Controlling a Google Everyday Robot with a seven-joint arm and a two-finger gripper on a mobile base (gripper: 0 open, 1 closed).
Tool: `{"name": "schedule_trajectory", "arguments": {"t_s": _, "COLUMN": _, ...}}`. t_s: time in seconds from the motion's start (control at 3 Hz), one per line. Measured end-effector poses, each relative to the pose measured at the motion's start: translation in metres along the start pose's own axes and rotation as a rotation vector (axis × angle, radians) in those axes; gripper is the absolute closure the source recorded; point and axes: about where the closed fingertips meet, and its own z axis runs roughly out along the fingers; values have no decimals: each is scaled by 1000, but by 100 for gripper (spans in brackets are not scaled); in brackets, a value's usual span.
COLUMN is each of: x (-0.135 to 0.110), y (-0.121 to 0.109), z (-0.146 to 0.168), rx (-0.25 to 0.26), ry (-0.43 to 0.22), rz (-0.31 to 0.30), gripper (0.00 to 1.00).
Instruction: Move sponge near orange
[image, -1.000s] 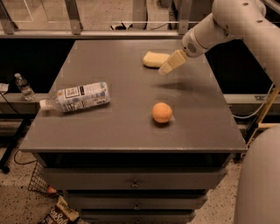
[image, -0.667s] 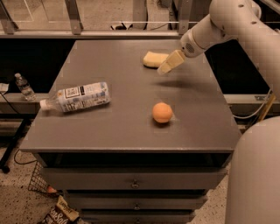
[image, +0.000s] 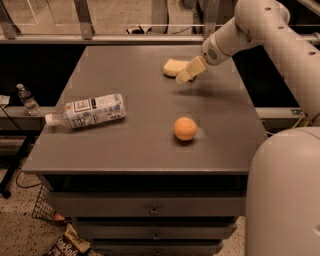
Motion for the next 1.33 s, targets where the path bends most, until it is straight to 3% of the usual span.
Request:
{"name": "schedule_trajectory", "arguments": {"t_s": 0.33, "x": -5, "y": 1, "z": 8, "rx": -18, "ry": -1, "rz": -3, "gripper": 4}}
{"name": "schedule_trajectory", "arguments": {"t_s": 0.67, "x": -8, "y": 4, "z": 14, "rx": -36, "ry": -3, "rz": -14, "gripper": 21}}
{"name": "schedule_trajectory", "arguments": {"t_s": 1.33, "x": -16, "y": 19, "z": 29, "rx": -84, "ry": 21, "rz": -69, "gripper": 68}}
